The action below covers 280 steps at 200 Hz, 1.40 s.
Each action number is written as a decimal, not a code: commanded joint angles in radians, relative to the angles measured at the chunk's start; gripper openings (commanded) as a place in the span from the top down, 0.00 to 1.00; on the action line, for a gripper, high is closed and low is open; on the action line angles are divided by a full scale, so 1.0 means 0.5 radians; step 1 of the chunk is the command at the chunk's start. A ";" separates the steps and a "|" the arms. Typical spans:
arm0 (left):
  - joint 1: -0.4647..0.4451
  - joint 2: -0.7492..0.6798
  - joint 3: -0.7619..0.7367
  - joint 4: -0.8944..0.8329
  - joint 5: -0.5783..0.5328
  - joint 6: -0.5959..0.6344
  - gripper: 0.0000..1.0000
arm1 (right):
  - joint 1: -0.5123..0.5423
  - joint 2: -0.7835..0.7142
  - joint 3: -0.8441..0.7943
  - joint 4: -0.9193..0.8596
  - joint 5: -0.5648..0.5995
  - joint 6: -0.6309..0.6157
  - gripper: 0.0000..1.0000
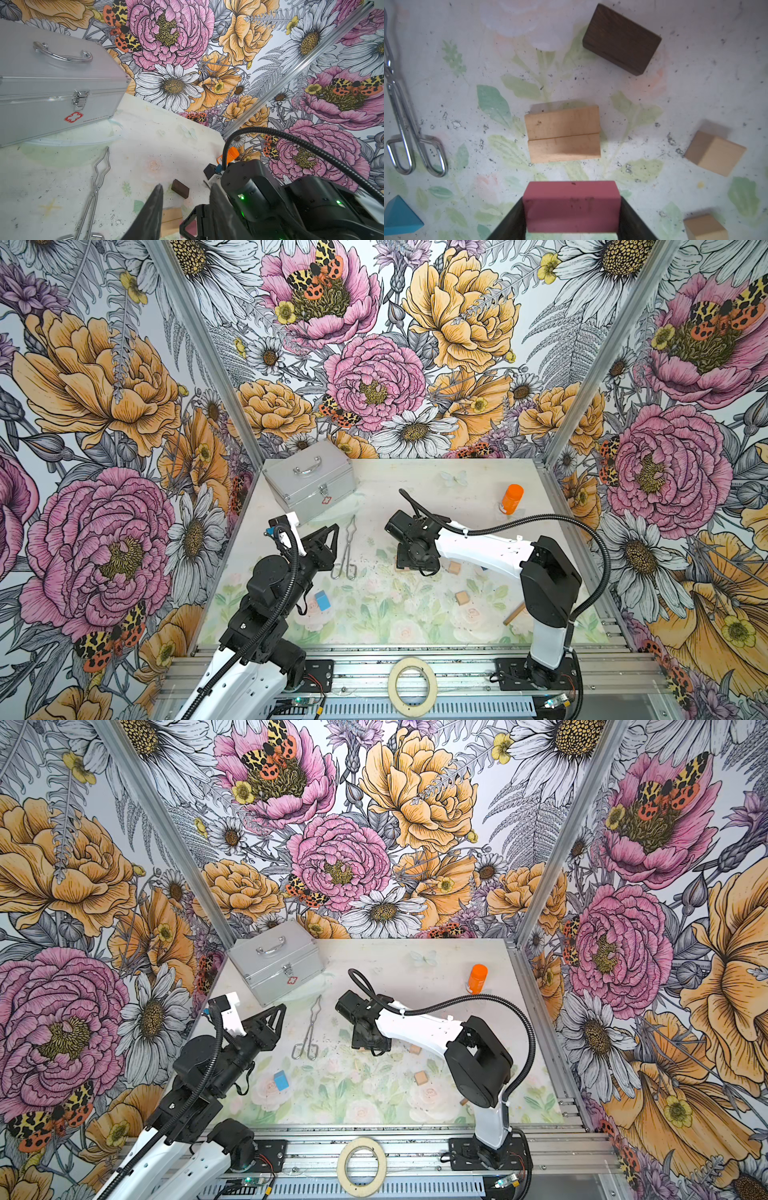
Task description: Build the wood block tower
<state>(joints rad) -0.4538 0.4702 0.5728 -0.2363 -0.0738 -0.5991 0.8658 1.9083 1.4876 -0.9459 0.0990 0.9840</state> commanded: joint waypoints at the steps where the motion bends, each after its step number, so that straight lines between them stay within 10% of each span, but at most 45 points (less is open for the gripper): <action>1: 0.035 0.030 -0.020 -0.004 -0.024 0.030 0.61 | -0.039 0.084 0.110 -0.076 0.008 -0.125 1.00; 280: 0.053 0.096 -0.017 -0.024 -0.055 0.047 0.61 | -0.028 0.417 0.365 -0.094 0.124 -0.152 1.00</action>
<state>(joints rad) -0.4213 0.5156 0.5728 -0.2394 -0.0757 -0.5953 0.8471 2.1094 1.6485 -0.9916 0.1307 0.8970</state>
